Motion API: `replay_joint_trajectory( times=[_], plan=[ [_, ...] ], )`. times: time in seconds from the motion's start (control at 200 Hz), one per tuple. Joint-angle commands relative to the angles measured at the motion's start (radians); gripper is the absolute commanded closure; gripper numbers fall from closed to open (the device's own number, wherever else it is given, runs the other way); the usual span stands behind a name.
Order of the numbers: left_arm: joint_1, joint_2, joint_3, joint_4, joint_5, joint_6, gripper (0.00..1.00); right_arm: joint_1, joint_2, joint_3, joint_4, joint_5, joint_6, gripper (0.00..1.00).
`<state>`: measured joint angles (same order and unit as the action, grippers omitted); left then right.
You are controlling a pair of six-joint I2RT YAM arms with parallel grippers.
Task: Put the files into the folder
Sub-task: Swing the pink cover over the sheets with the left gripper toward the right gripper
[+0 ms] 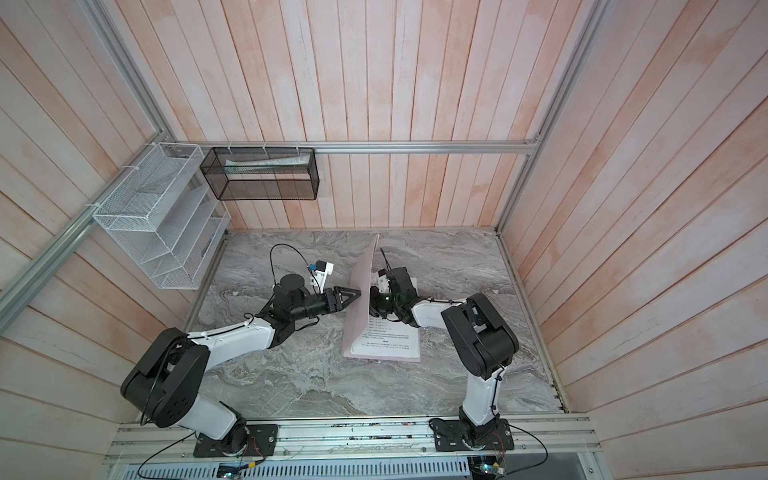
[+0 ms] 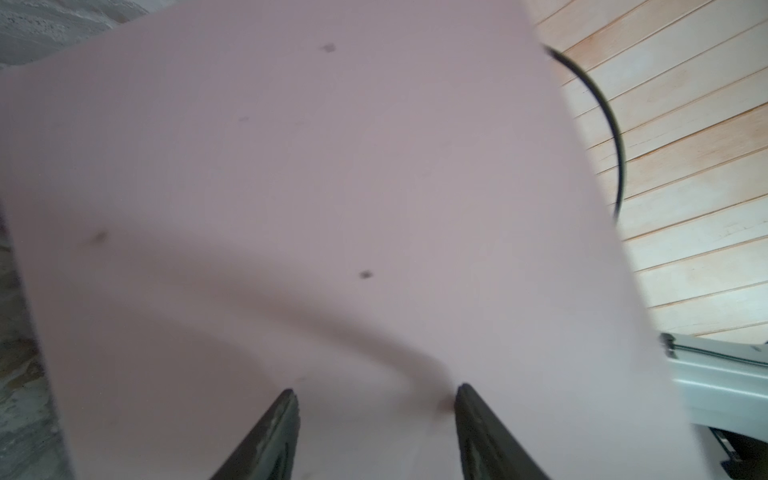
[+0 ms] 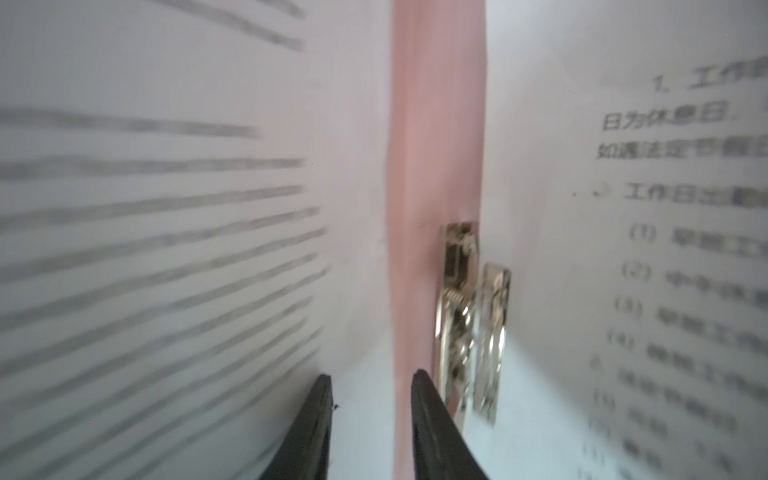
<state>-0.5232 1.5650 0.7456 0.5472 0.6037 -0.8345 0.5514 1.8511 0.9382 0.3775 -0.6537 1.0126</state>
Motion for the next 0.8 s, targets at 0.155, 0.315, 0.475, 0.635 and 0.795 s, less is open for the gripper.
replay_joint_trajectory(
  times=[0.155,0.315,0.475,0.635,0.795],
  plan=[
    [-0.011,0.036,0.041,0.030,-0.009,0.018,0.38,0.000,0.046,0.061,-0.162,0.060,-0.111,0.53],
    [-0.011,0.046,0.048,0.026,-0.010,0.021,0.38,-0.057,-0.045,-0.018,-0.153,0.107,-0.111,0.52],
    [-0.016,0.065,0.049,0.028,-0.012,0.026,0.38,-0.146,-0.143,-0.064,-0.247,0.138,-0.215,0.52],
    [-0.020,0.084,0.052,0.024,-0.027,0.028,0.38,-0.263,-0.250,-0.138,-0.315,0.173,-0.268,0.52],
    [-0.030,0.127,0.064,0.015,-0.033,0.032,0.38,-0.383,-0.334,-0.198,-0.342,0.180,-0.296,0.52]
  ],
)
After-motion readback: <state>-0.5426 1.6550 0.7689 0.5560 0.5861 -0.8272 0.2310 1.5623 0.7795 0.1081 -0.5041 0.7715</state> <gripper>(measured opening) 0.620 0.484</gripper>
